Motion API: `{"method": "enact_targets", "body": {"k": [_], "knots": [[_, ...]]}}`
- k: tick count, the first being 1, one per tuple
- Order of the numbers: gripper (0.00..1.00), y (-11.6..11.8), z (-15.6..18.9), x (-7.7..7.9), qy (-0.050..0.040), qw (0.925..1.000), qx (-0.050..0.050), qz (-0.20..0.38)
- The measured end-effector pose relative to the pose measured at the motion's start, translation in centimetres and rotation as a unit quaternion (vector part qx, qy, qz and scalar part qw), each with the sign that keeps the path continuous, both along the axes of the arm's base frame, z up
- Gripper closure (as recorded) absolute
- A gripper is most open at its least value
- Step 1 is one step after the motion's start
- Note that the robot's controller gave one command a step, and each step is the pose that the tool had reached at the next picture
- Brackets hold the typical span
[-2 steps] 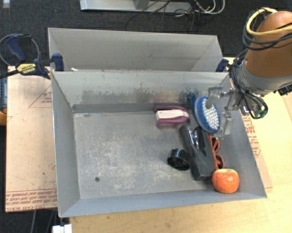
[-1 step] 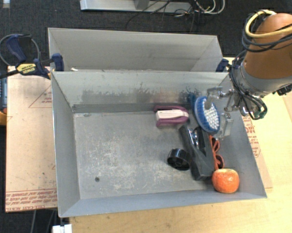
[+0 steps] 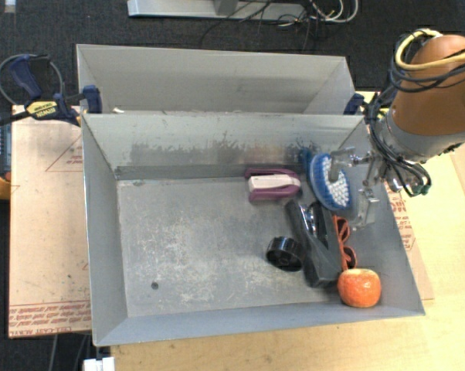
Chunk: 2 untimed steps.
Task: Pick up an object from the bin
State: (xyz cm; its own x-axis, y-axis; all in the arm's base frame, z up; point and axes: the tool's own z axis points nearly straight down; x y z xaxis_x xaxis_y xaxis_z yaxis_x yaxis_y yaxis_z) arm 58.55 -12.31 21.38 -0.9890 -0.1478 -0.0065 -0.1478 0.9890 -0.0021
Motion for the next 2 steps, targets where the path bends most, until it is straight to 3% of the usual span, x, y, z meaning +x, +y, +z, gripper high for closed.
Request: {"method": "enact_targets", "body": {"k": [1,2], "knots": [[0.00,1.5,-3.9,-0.3,0.0011,0.9961,0.001,0.088],[0.00,-0.9,-5.1,1.0,-0.0016,0.9908,0.000,0.135]]}}
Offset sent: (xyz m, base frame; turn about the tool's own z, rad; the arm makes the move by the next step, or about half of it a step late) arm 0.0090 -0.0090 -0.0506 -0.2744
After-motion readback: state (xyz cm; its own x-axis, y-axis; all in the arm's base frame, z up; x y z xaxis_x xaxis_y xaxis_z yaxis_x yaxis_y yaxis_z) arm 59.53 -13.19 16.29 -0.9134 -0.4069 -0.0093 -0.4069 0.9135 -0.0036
